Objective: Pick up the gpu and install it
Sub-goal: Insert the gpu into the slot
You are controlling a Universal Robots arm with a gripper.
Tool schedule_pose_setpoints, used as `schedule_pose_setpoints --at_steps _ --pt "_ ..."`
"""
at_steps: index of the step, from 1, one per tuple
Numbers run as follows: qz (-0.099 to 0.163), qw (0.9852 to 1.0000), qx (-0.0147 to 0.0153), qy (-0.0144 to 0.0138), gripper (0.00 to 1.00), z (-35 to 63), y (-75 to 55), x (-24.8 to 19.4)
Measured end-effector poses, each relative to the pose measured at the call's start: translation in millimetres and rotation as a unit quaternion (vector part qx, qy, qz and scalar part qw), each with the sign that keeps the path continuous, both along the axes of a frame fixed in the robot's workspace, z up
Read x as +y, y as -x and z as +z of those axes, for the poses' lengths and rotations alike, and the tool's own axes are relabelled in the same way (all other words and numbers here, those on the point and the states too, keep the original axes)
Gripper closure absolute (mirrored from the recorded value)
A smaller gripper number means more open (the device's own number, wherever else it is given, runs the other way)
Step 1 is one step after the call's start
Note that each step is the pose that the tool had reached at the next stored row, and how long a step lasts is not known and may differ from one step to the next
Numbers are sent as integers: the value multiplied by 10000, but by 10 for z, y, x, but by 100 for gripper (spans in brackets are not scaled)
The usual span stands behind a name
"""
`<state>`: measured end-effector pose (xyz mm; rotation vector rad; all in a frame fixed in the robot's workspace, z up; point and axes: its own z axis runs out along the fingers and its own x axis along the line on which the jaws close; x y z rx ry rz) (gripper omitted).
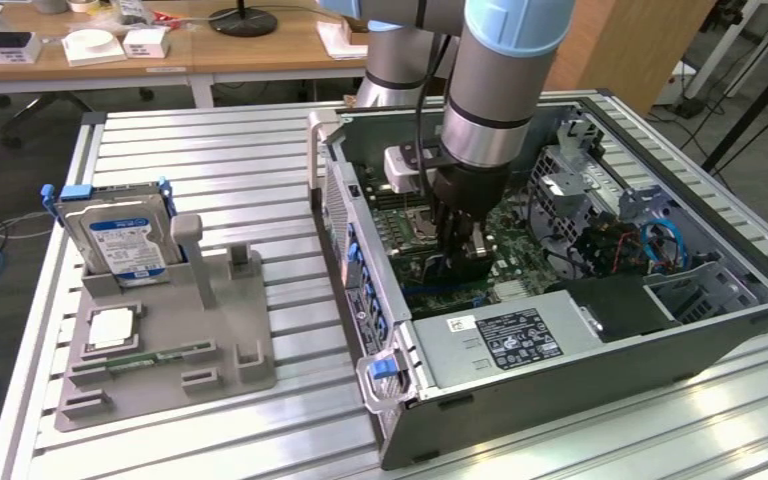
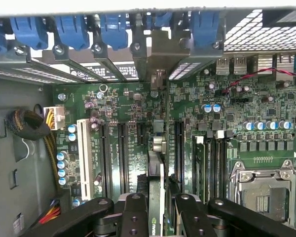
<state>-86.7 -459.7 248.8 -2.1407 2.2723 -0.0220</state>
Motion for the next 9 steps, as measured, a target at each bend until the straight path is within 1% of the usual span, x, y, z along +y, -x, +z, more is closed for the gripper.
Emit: schedule_pose_setpoints --at_steps 5,9 --pt "1 10000 2 -4 74 23 0 -1" --pt "6 10000 2 -4 74 23 0 -1"
